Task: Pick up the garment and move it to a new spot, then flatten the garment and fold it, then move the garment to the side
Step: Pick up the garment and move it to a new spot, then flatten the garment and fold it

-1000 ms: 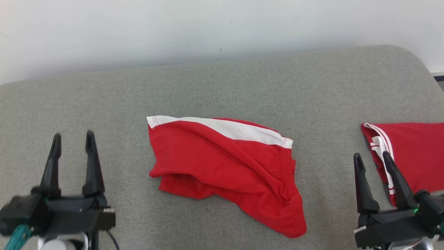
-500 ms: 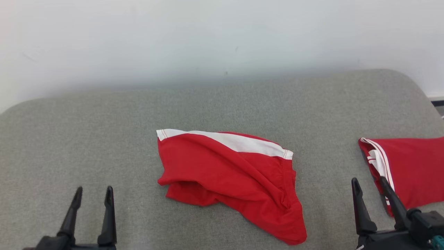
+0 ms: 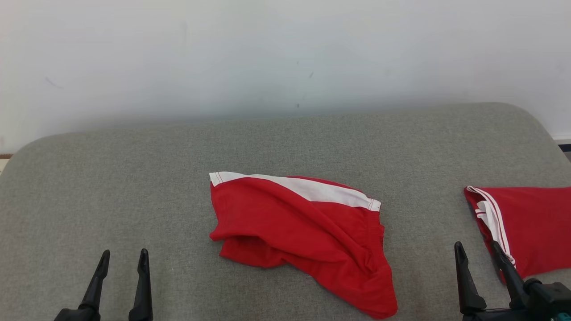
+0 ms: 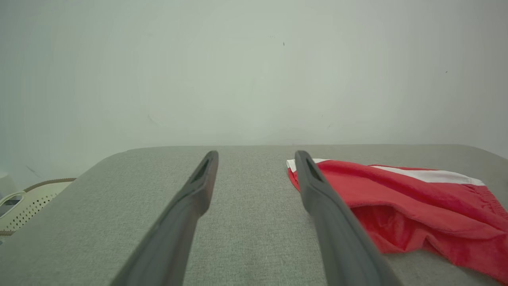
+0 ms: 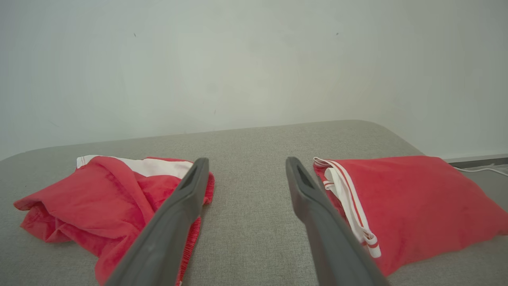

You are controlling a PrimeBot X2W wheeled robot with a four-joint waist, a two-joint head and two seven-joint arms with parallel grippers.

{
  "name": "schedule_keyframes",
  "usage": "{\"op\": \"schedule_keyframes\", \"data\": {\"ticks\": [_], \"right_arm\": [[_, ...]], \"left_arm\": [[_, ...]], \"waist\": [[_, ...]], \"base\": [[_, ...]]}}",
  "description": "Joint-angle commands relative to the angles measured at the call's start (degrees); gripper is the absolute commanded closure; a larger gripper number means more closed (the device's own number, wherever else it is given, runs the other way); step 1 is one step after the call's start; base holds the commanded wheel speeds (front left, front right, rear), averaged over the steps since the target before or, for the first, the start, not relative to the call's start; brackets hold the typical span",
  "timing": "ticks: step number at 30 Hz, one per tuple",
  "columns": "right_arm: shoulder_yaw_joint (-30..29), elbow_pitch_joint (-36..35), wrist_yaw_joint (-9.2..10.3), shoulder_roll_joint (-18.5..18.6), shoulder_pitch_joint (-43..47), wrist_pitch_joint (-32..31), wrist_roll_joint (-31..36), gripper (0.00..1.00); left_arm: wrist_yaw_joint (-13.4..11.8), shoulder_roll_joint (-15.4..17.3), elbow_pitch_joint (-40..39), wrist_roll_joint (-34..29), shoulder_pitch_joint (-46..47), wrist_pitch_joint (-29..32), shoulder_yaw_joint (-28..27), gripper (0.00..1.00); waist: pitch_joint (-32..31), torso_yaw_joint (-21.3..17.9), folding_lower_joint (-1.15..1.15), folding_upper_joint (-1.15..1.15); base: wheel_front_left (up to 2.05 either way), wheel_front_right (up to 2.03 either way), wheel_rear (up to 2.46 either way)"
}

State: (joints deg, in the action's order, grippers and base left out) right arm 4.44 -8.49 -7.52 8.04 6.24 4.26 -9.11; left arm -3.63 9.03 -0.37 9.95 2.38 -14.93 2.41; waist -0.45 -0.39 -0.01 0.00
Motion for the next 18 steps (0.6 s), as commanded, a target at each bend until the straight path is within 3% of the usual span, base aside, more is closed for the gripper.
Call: {"op": "schedule_keyframes", "data": {"ticks": [1, 13, 18], "right_arm": [[0.00, -0.25, 0.06, 0.04, 0.21, -0.19, 0.10, 0.00], [0.84, -0.97, 0.06, 1.07, -0.49, -1.59, -0.14, 0.00], [1.86, 0.74, 0.06, 2.88, -2.54, -3.56, -3.32, 0.00]], "left_arm": [[0.18, -0.09, 0.23, -0.82, 0.14, -0.16, -0.17, 0.00], [0.99, -1.12, 1.22, -1.60, 2.72, -0.17, 0.62, 0.00], [3.14, -1.51, 3.64, -1.51, 7.25, 0.52, 3.01, 0.00]], "waist": [[0.07, 0.03, 0.01, 0.00], [1.52, 1.18, 0.01, 0.00], [3.59, 2.05, 0.01, 0.00]], "base": [[0.00, 0.00, 0.00], [0.00, 0.00, 0.00], [0.00, 0.00, 0.00]]}}
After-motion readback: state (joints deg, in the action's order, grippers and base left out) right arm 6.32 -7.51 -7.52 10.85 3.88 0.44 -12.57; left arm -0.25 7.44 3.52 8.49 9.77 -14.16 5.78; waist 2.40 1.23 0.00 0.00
